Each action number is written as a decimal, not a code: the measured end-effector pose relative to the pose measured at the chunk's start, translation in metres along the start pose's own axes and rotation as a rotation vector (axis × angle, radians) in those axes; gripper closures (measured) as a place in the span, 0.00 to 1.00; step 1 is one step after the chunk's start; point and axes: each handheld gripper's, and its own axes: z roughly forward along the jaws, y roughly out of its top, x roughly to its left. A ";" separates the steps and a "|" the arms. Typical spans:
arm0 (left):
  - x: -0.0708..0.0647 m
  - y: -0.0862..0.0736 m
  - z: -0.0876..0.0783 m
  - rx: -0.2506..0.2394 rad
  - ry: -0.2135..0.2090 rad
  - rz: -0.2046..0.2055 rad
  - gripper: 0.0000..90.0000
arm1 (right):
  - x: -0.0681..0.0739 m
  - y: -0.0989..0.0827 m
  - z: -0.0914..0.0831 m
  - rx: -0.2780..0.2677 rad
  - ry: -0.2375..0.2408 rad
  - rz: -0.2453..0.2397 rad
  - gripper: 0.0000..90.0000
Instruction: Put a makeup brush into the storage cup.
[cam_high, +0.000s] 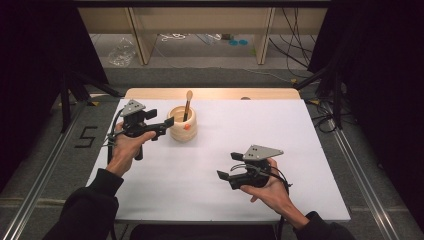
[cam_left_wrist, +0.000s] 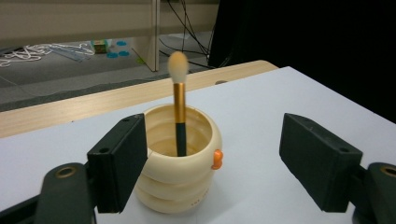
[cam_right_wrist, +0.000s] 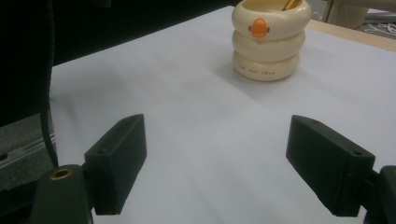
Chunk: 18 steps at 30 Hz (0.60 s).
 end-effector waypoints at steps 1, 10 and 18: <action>-0.001 -0.001 -0.002 -0.002 -0.003 0.001 0.26 | 0.000 0.000 -0.001 0.007 -0.006 0.000 0.24; -0.012 -0.020 -0.016 0.010 -0.039 -0.008 0.25 | -0.005 0.001 -0.004 -0.001 -0.031 0.006 0.24; -0.022 -0.038 -0.028 0.007 -0.070 -0.002 0.25 | -0.014 0.004 -0.011 0.002 -0.059 0.024 0.24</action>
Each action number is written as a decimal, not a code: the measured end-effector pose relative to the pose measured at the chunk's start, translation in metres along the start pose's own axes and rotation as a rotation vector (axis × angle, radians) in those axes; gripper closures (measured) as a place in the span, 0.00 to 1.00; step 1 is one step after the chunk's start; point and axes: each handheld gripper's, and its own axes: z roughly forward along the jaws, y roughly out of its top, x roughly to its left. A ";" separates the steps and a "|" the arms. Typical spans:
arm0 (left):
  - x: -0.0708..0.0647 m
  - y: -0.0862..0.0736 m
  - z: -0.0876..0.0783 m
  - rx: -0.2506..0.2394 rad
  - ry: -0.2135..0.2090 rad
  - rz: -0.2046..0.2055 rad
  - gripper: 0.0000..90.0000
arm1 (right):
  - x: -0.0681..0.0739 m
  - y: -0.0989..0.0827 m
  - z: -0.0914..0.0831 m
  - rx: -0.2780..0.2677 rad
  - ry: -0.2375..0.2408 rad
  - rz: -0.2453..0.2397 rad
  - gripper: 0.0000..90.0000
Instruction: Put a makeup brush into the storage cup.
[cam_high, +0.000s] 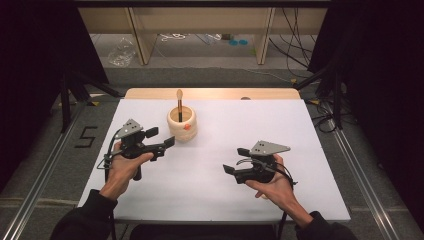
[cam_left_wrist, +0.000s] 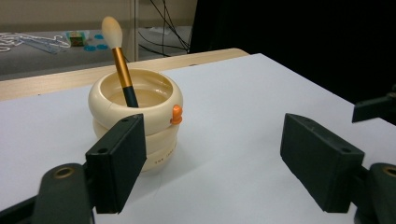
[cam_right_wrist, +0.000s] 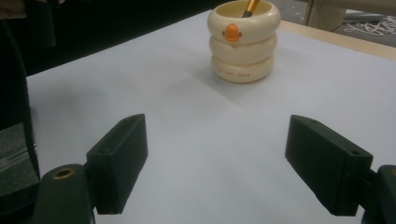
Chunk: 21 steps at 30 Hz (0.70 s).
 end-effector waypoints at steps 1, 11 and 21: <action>-0.002 -0.002 -0.001 0.011 0.007 0.015 0.25 | -0.002 0.000 -0.001 -0.002 0.000 0.002 0.24; -0.015 -0.025 -0.015 0.059 -0.008 0.048 0.25 | -0.019 0.000 -0.013 0.017 -0.064 0.012 0.25; -0.026 -0.038 -0.025 0.080 -0.024 0.089 0.25 | -0.025 -0.006 -0.020 0.038 -0.113 0.013 0.25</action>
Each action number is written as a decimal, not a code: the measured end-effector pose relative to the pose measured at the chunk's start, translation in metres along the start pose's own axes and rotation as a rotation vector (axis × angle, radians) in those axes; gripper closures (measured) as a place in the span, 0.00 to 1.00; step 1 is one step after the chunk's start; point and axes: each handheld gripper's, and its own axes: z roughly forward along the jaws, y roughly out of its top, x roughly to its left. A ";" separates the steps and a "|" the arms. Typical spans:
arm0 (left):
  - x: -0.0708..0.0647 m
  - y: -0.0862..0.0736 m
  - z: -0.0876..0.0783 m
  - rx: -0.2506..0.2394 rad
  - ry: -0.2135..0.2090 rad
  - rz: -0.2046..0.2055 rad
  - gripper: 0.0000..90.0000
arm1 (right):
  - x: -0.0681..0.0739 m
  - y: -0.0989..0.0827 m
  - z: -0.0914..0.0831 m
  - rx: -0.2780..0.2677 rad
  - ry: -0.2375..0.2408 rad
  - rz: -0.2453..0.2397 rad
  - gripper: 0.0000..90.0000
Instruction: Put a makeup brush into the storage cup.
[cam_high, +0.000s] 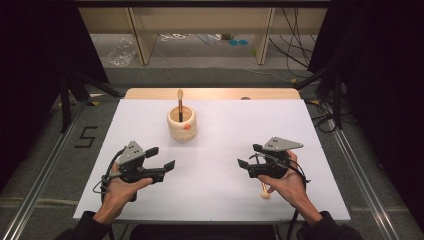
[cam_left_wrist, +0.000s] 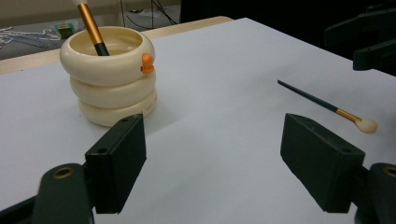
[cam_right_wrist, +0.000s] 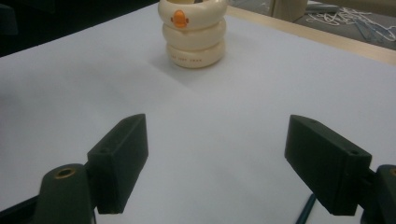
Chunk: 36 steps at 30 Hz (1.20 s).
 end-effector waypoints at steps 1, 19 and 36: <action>-0.002 -0.002 0.000 0.002 -0.006 -0.018 0.25 | 0.000 -0.001 -0.001 0.004 -0.005 -0.003 0.25; -0.013 -0.014 -0.008 -0.015 0.008 0.003 0.18 | -0.008 -0.013 -0.017 0.002 -0.060 0.008 0.21; -0.019 -0.021 -0.012 0.033 0.007 0.010 0.18 | -0.006 -0.017 -0.019 0.013 -0.041 0.002 0.19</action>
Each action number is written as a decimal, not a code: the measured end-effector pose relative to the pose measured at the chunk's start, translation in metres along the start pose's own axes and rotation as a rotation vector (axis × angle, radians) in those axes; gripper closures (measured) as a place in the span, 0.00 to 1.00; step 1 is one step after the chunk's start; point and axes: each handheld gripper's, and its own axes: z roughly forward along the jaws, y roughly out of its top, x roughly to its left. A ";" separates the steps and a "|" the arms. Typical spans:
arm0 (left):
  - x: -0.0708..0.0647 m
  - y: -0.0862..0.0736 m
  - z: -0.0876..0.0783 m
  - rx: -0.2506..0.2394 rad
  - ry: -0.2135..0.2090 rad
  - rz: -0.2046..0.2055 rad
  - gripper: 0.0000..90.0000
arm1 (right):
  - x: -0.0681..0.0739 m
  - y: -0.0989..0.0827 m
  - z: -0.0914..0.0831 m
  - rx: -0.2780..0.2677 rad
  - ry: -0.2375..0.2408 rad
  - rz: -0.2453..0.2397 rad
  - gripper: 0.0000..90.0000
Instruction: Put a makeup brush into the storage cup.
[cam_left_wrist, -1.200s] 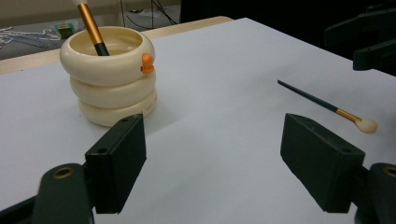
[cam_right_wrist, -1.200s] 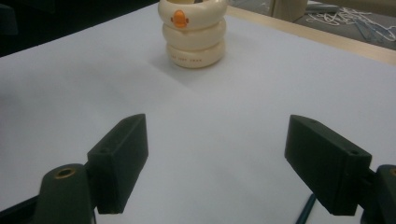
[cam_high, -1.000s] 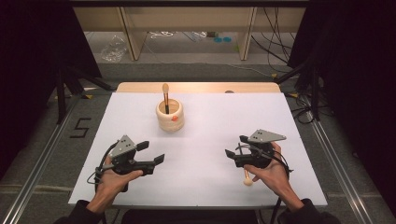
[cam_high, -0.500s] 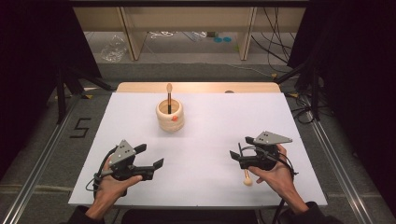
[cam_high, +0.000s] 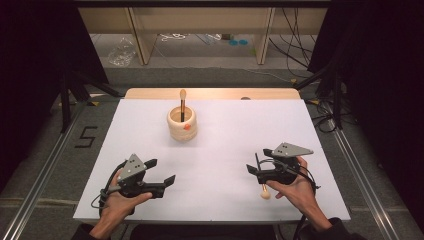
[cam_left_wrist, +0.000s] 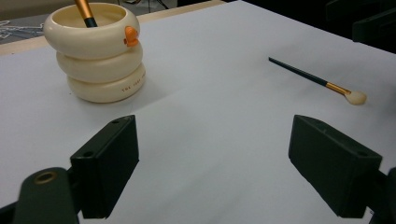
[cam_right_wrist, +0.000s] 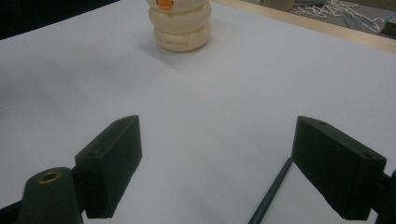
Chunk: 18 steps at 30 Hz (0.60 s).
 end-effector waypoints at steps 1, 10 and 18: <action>0.000 0.000 0.000 0.001 0.000 0.000 0.18 | 0.000 0.000 -0.001 0.008 -0.007 -0.001 0.19; 0.000 -0.002 0.003 0.019 -0.004 0.008 0.18 | -0.005 -0.002 -0.001 0.078 -0.028 -0.003 0.21; -0.001 -0.004 0.003 0.024 -0.008 0.010 0.18 | -0.009 -0.003 0.004 0.191 -0.054 -0.021 0.23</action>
